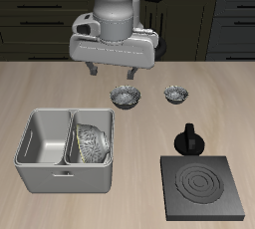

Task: Place the largest bowl in the left side of the drainer and the medium bowl in the right side

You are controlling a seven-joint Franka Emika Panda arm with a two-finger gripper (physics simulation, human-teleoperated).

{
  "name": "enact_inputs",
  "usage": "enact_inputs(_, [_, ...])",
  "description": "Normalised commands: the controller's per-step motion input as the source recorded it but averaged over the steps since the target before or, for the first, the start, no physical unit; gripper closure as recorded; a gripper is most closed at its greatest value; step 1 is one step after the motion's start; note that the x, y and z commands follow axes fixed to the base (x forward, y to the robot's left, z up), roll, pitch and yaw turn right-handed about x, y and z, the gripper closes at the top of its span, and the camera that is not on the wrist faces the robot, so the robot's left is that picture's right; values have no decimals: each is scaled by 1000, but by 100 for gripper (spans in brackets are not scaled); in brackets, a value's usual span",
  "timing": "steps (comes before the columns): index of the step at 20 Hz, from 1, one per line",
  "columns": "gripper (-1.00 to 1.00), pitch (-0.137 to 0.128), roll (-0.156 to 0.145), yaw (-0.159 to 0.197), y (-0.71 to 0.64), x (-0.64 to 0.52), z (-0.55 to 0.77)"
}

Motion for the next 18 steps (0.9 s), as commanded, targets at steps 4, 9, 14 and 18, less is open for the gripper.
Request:
enact_inputs(4, [-100,-110,-39,4,-130,-466,620])
enact_inputs(9, [-100,-65,-26,48,-114,-268,207])
enact_inputs(14, [-100,18,-30,26,-169,-159,-208])
enact_inputs(18, [-100,18,-43,46,-216,-222,-224])
